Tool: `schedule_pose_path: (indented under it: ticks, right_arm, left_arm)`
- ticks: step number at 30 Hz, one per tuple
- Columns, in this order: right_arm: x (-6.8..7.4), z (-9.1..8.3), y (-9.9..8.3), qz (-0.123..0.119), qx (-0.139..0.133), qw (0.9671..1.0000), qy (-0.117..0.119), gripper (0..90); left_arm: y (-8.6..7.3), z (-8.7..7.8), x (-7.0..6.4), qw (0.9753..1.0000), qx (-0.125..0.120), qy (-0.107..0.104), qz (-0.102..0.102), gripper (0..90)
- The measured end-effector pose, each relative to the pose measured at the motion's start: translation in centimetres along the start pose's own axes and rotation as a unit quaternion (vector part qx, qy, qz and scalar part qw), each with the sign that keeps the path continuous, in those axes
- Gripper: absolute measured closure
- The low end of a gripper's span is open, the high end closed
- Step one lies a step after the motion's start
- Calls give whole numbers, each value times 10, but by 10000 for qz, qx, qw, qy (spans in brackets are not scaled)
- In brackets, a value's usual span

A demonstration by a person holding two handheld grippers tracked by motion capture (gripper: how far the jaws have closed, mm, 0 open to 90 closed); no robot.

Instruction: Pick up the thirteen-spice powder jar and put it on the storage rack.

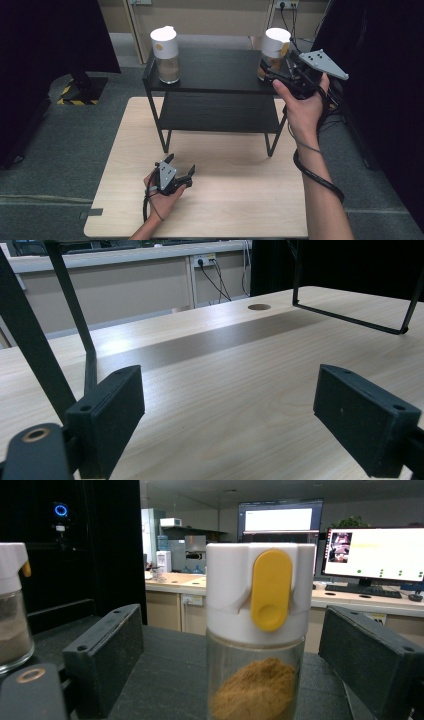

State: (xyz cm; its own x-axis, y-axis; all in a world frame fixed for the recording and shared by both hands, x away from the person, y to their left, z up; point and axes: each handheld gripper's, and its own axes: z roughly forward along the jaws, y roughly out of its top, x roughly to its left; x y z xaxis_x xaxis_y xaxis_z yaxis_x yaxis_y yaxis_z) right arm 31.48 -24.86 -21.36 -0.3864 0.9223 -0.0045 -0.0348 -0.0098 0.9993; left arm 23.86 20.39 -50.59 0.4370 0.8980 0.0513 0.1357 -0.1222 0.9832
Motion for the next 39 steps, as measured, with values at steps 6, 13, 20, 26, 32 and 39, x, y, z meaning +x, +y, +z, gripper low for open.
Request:
schedule_pose_path:
  ticks: [6, 13, 20, 26, 32, 39]
  right_arm:
    - [2, -6, -5, -28, -10, 10000, 21, 105]
    - [6, -15, -12, -105, -14, 9999, 73, 104]
    - [8, -24, -19, -133, -6, 9998, 118, 100]
    - [11, -30, -28, -152, 8, 9998, 138, 100]
    - [13, -35, -35, -174, 39, 9997, 153, 100]
    - [12, -40, -45, -101, 65, 9998, 173, 100]
  left_arm:
    - [0, 0, 0, 10000, 0, 6, 15, 127]
    - [0, 0, -1, 10000, 0, 6, 19, 127]
    - [0, 0, -1, 10000, 12, 6, 36, 127]
    - [1, 0, -1, 10000, 14, 2, 42, 127]
    - [0, 0, -1, 10000, 11, 4, 47, 127]
    - [1, 0, -1, 10000, 12, 6, 54, 127]
